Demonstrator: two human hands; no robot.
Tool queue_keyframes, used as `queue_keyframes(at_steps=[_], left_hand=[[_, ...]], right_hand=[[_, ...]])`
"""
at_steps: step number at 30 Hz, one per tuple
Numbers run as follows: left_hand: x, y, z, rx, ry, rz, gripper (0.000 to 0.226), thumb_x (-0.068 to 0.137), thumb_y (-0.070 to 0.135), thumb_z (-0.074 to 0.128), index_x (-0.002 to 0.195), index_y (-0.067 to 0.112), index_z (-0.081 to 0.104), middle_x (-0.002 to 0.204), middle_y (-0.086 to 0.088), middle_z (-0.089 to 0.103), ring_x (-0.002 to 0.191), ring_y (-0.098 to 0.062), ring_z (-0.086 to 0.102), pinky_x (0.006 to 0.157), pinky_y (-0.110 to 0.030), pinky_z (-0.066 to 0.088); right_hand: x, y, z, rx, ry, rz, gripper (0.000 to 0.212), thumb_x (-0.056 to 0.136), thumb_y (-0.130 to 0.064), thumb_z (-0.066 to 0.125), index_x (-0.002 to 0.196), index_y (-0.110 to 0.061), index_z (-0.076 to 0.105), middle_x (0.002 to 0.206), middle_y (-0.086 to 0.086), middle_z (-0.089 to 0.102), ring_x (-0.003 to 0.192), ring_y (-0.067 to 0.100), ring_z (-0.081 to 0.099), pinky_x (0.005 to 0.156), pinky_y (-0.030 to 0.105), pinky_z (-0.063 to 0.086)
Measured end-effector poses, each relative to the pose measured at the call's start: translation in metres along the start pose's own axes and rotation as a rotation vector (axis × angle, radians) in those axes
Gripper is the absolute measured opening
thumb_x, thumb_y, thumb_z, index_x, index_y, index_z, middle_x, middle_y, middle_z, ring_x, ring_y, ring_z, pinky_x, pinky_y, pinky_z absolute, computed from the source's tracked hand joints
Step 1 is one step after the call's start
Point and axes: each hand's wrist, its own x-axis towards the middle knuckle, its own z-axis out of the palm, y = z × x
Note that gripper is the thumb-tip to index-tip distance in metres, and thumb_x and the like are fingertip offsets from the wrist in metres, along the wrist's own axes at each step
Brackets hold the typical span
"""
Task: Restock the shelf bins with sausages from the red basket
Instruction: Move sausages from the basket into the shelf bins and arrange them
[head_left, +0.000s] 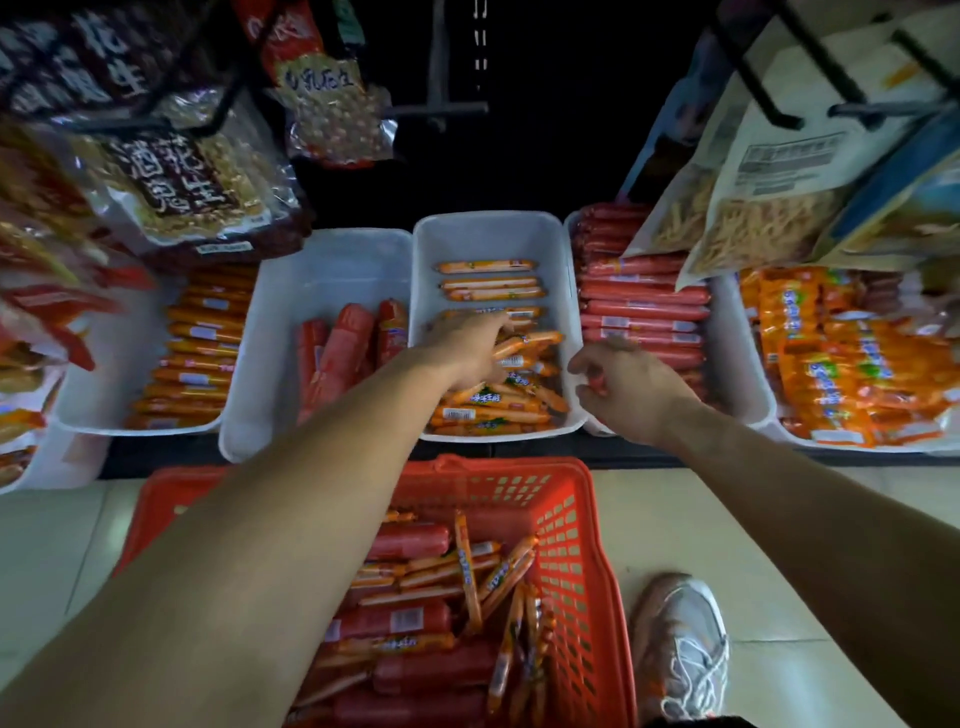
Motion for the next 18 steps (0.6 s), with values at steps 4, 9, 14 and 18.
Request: queue_keyframes(at_steps=[4, 9, 14, 18], left_hand=[[-0.006, -0.016, 0.007, 0.024, 0.014, 0.02, 0.098, 0.067, 0.052, 0.084, 0.149, 0.036, 0.033, 0.153, 0.001, 0.038, 0.138, -0.025, 0.038, 0.112, -0.046, 0.036], [-0.011, -0.031, 0.011, 0.246, -0.08, 0.036, 0.115, 0.073, 0.039, 0.084, 0.158, 0.027, 0.008, 0.164, -0.001, 0.017, 0.147, -0.024, 0.026, 0.116, -0.04, 0.033], [0.002, -0.028, 0.005, 0.157, -0.098, 0.018, 0.113, 0.074, 0.036, 0.084, 0.158, 0.025, 0.008, 0.165, -0.001, 0.012, 0.15, -0.024, 0.019, 0.12, -0.042, 0.025], [0.009, -0.026, 0.0, 0.306, -0.039, 0.052, 0.115, 0.067, 0.056, 0.083, 0.155, 0.025, 0.016, 0.158, -0.002, 0.02, 0.145, -0.025, 0.018, 0.117, -0.044, 0.029]], right_hand=[[-0.003, -0.001, 0.004, -0.024, -0.051, 0.026, 0.04, 0.09, -0.03, 0.062, 0.128, -0.025, 0.054, 0.124, 0.002, 0.047, 0.105, 0.031, 0.059, 0.087, 0.044, 0.051], [-0.009, 0.004, 0.009, -0.033, -0.048, 0.013, 0.045, 0.093, -0.039, 0.058, 0.135, -0.03, 0.046, 0.129, 0.001, 0.045, 0.108, 0.03, 0.058, 0.082, 0.038, 0.046], [-0.013, 0.008, 0.013, -0.01, -0.041, 0.018, 0.043, 0.097, -0.038, 0.054, 0.138, -0.034, 0.042, 0.131, 0.0, 0.048, 0.108, 0.026, 0.059, 0.076, 0.034, 0.04], [-0.012, 0.005, 0.011, -0.011, -0.05, 0.032, 0.044, 0.095, -0.041, 0.055, 0.137, -0.034, 0.041, 0.13, -0.001, 0.048, 0.105, 0.024, 0.06, 0.076, 0.033, 0.041]])
